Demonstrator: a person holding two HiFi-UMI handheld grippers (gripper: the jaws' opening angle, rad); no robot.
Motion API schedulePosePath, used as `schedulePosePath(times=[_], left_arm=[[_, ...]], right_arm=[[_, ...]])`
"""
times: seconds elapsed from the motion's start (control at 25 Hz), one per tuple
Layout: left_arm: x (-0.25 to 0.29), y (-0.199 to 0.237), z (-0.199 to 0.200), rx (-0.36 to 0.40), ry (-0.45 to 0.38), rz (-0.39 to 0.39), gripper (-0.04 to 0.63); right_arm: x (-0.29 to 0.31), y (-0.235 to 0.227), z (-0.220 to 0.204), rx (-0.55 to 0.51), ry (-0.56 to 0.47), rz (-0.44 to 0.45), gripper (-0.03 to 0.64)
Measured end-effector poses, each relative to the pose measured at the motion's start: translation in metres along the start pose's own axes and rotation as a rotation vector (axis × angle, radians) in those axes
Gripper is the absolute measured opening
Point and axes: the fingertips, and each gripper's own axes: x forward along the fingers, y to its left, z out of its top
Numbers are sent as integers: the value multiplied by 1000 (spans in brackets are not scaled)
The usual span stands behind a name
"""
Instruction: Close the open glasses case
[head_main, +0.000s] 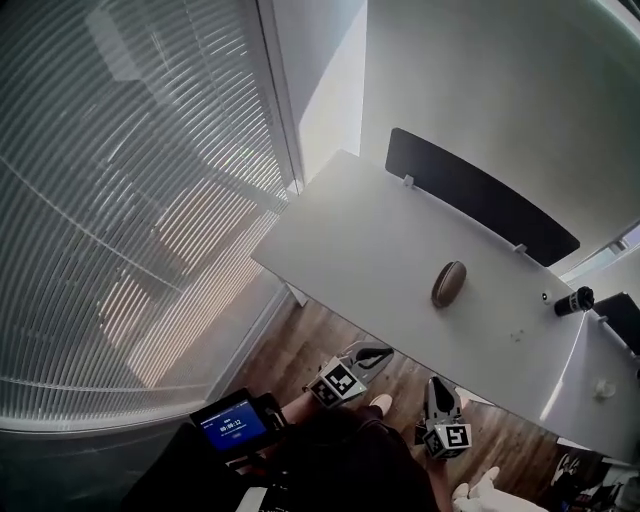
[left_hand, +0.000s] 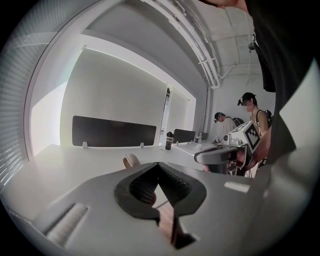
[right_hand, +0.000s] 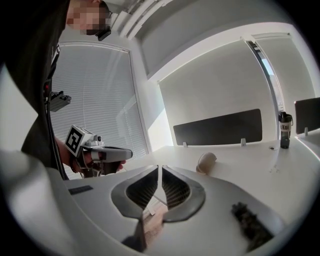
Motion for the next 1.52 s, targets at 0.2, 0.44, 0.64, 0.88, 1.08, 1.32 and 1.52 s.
schedulePosePath(times=[0.2, 0.44, 0.64, 0.88, 1.08, 1.32, 1.52], left_arm=[[-8, 0, -2, 4, 2, 11, 8], [-7, 0, 0, 0, -1, 19, 8], [-4, 0, 4, 14, -15, 16, 8], [-1, -3, 0, 13, -18, 14, 8], [0, -2, 3, 8, -20, 23, 8], [4, -4, 1, 8, -6, 20, 8], [3, -5, 4, -5, -2, 35, 8]], right_arm=[[-4, 1, 4, 10, -5, -11, 28], [-9, -4, -1, 24, -13, -27, 28], [-10, -5, 1, 13, -1, -31, 28], [-9, -7, -1, 7, -6, -24, 26], [-6, -7, -1, 0, -6, -7, 25], [-8, -12, 5, 10, -19, -22, 17], [-7, -12, 5, 16, -23, -10, 14]])
